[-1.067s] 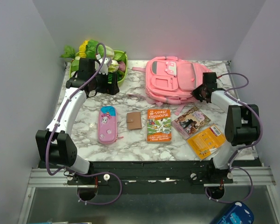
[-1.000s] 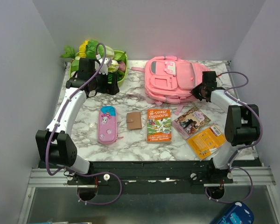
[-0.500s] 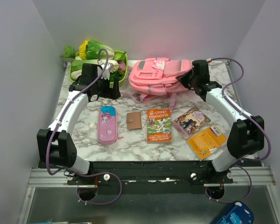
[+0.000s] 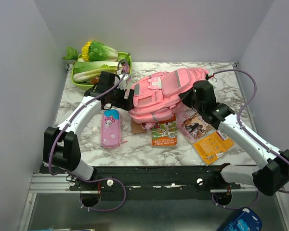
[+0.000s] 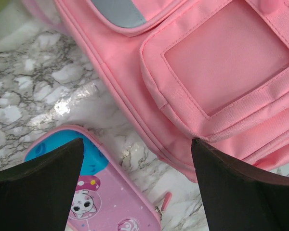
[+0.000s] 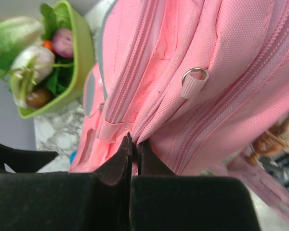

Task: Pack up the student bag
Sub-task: Place the student bag at the center of the board.

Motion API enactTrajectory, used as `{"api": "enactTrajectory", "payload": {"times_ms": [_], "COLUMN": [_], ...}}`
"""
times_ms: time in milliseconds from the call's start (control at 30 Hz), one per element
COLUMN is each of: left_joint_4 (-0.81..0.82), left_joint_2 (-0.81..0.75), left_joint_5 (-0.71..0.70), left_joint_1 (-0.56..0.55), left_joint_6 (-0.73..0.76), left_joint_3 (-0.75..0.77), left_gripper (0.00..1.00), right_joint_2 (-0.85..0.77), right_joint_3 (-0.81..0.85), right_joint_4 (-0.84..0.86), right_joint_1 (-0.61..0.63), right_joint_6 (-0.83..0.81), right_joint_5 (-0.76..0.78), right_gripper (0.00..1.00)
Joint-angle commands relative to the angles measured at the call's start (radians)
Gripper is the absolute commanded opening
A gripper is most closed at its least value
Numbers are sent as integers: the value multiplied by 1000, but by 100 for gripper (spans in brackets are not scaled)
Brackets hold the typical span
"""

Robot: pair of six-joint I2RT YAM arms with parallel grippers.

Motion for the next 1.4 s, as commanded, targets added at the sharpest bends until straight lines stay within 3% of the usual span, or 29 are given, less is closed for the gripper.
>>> {"api": "enactTrajectory", "payload": {"times_ms": [0,67,100,200,267,400,500,600,700,933,1067,1167,1267,1300,1367], "left_joint_4": [25,23,23,17,5,18,17,14,12,46,49,54,63,64,60], "left_joint_2": [50,85,96,137,155,155,165,178,194,231,251,251,252,258,269], "left_joint_5": [-57,-80,-93,-107,-113,-113,-101,-81,-67,-57,-51,-44,-41,-38,-40], "left_joint_1": [-104,-135,-144,-158,-158,-158,-158,-158,-158,-158,-158,-158,-158,-158,-158], "left_joint_6": [19,25,28,26,26,26,26,25,14,14,14,16,16,14,11], "left_joint_3": [-38,-39,-34,-11,3,1,4,10,15,9,26,26,26,29,53], "left_gripper": [99,99,99,99,99,99,97,95,94,83,75,69,54,45,38], "right_joint_2": [-126,-171,-180,-225,-240,-297,-324,-259,-125,178,338,413,438,432,397], "right_joint_3": [-144,-230,-252,-315,-333,-306,-208,-105,31,176,245,240,204,187,113], "right_joint_4": [-44,-65,-88,-125,-135,-142,-142,-127,-125,-93,-167,-176,-191,-184,-142], "right_joint_1": [71,103,111,140,187,209,209,194,81,-174,-298,-312,-332,-335,-335], "right_joint_6": [85,119,134,130,105,-12,-142,-300,-364,-422,-381,-386,-343,-323,-309], "right_joint_5": [153,159,158,106,55,-12,101,274,276,134,60,55,2,-17,-75], "right_gripper": [1,7,23,49,54,56,55,61,66,68,68,68,66,64,59]}}
